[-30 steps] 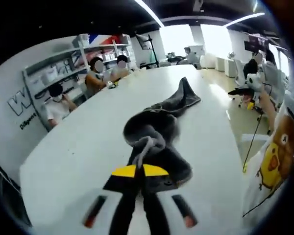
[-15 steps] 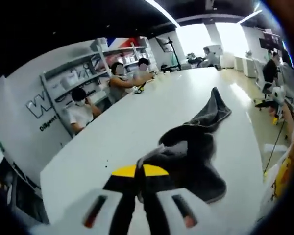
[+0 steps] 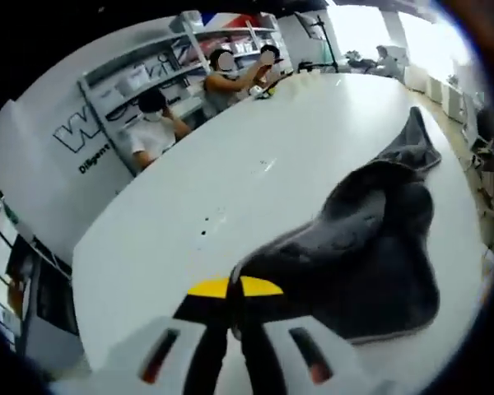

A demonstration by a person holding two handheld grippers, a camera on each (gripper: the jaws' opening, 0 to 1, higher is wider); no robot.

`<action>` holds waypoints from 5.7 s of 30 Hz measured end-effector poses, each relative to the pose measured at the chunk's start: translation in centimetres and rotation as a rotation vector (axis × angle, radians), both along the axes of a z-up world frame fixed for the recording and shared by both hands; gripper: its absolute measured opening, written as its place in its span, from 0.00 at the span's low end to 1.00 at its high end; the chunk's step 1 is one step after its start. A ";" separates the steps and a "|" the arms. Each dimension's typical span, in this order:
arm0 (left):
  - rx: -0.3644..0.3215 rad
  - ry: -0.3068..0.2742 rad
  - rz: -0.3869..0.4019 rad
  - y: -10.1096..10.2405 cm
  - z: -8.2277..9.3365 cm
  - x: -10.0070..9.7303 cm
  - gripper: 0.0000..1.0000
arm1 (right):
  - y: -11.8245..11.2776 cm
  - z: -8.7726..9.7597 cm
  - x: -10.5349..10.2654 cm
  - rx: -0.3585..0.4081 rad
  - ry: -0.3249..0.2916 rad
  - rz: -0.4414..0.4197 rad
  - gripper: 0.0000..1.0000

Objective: Fold the towel on the table until its edges align and the towel forms a compact rectangular stack.

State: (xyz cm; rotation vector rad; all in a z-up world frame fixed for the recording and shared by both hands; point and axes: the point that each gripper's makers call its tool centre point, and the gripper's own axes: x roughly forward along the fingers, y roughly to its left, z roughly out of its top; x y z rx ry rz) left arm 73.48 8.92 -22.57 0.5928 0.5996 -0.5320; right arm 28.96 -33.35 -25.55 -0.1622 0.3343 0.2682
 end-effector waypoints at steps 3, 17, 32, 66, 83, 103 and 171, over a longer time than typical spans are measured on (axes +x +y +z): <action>0.021 0.024 0.042 1.2 -2.0 2.0 0.04 | 0.1 0.0 0.1 -0.008 0.008 -0.010 0.98; 0.076 0.131 0.090 1.8 -8.7 4.9 0.04 | 0.5 -0.8 1.2 -0.011 0.052 -0.017 0.98; 0.068 0.152 0.106 2.3 -9.7 4.6 0.04 | 0.9 -0.7 0.9 -0.003 0.047 -0.005 0.98; -0.219 -0.214 0.023 2.5 1.1 -4.8 0.88 | 2.7 -0.7 0.9 0.027 0.004 0.066 0.98; -0.406 -0.151 -0.121 0.4 0.9 -24.0 0.99 | 5.2 -0.5 1.0 0.026 -0.011 0.199 0.98; -0.536 -0.138 -0.047 1.7 -3.4 -38.4 0.99 | 7.7 -3.0 2.6 0.004 0.000 0.238 0.98; -0.551 -0.089 -0.025 1.1 -5.2 -39.7 0.99 | 5.1 -2.4 5.3 -0.095 0.027 0.233 0.91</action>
